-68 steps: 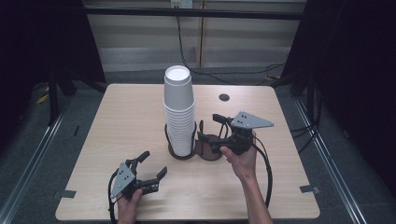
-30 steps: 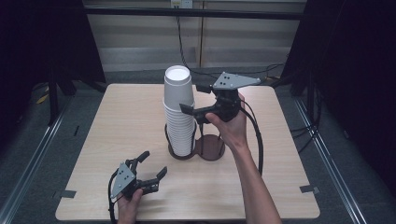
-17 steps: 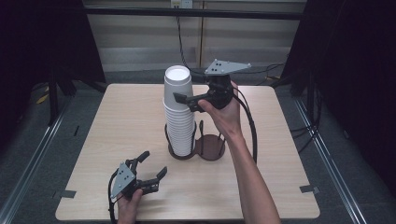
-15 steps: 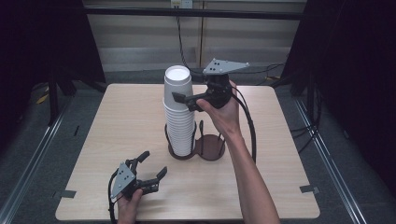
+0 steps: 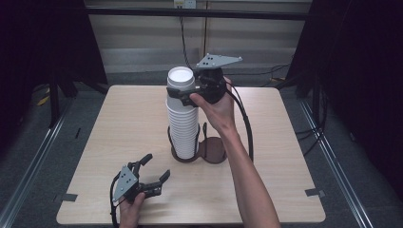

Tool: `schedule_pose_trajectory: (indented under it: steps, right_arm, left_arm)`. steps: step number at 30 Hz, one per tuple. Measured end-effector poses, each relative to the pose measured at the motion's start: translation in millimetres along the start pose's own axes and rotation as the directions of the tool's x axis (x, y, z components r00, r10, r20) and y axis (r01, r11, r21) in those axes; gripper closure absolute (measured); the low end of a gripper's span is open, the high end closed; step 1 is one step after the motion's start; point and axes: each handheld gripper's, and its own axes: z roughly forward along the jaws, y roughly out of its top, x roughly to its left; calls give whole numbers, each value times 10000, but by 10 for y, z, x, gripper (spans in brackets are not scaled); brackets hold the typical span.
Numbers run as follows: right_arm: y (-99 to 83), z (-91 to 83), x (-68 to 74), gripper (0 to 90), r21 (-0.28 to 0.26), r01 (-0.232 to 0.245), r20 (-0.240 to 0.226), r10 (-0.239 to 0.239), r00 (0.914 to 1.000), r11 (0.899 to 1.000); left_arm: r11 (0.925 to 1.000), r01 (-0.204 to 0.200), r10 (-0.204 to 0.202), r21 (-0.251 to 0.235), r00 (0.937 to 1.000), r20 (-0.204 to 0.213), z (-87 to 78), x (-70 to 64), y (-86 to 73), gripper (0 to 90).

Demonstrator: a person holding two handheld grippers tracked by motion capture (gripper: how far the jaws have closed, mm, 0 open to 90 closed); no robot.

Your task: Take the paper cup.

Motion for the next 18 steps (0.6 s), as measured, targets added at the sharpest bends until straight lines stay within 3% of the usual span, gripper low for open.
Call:
schedule_pose_trajectory:
  steps: [6, 9, 12, 13, 18]
  right_arm:
    - [40, 1, 18, 207, 281, -57, 46, 56, 10000, 9996]
    - [46, 0, 21, 208, 326, -30, 49, 28, 10000, 9995]
    - [54, 1, 25, 209, 379, -12, 63, 10, 10000, 9993]
    - [59, 2, 25, 209, 387, -27, 65, 25, 10000, 9992]
    - [88, -18, 24, 209, 254, -56, 78, 54, 10000, 9997]
  left_arm:
    - [9999, -123, 123, 12, 9999, 34, 0, 9, 2, 156]
    - [10000, 73, -73, -4, 9999, 75, 3, -4, -1, 157]
    - [10000, -25, 25, -2, 10000, 16, 1, 3, 0, 157]
    - [9996, -265, 265, 56, 9996, 74, -1, 20, 5, 157]
    - [10000, -42, 42, 10, 10000, -13, 0, 4, 1, 157]
